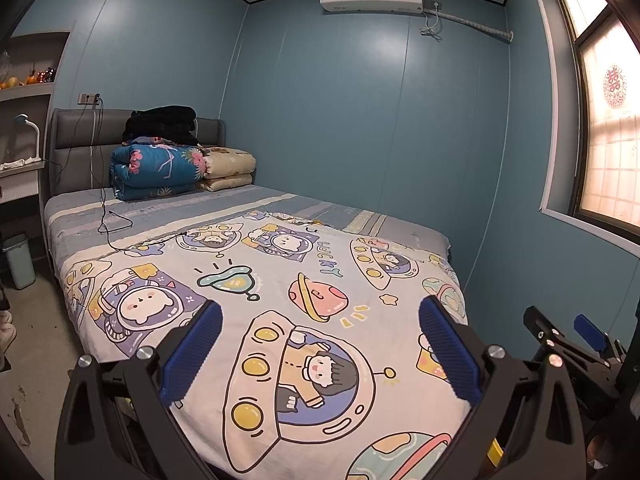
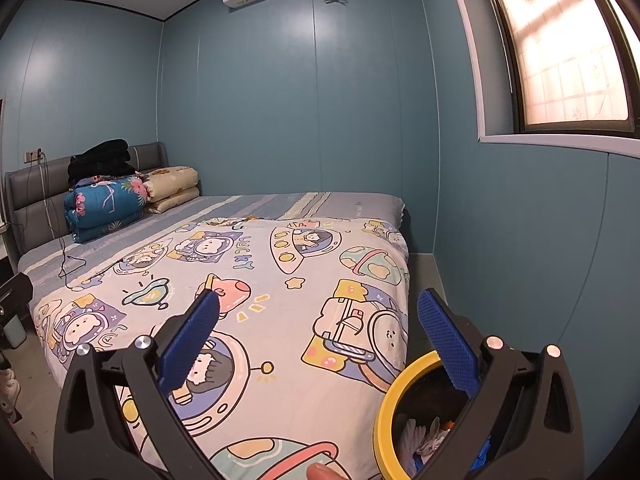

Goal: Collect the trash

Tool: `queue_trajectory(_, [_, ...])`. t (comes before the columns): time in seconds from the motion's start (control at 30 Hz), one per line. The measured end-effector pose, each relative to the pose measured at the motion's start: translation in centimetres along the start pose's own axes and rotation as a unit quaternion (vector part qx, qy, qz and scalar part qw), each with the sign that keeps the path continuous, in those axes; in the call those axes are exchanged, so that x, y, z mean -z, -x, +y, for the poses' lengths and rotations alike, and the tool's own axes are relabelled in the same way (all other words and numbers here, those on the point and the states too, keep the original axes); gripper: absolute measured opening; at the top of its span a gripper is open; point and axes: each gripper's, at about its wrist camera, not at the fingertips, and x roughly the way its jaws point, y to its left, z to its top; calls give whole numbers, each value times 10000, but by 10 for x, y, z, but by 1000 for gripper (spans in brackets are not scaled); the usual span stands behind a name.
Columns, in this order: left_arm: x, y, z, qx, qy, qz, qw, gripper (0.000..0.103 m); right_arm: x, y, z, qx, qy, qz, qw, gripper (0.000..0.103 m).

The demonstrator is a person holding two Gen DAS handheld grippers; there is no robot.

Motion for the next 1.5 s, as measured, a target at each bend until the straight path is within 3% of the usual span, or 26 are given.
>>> queue_trajectory(1.5, [4, -8, -1, 29, 5, 171, 9998, 95, 5, -9, -4, 4, -39, 220, 9997, 95])
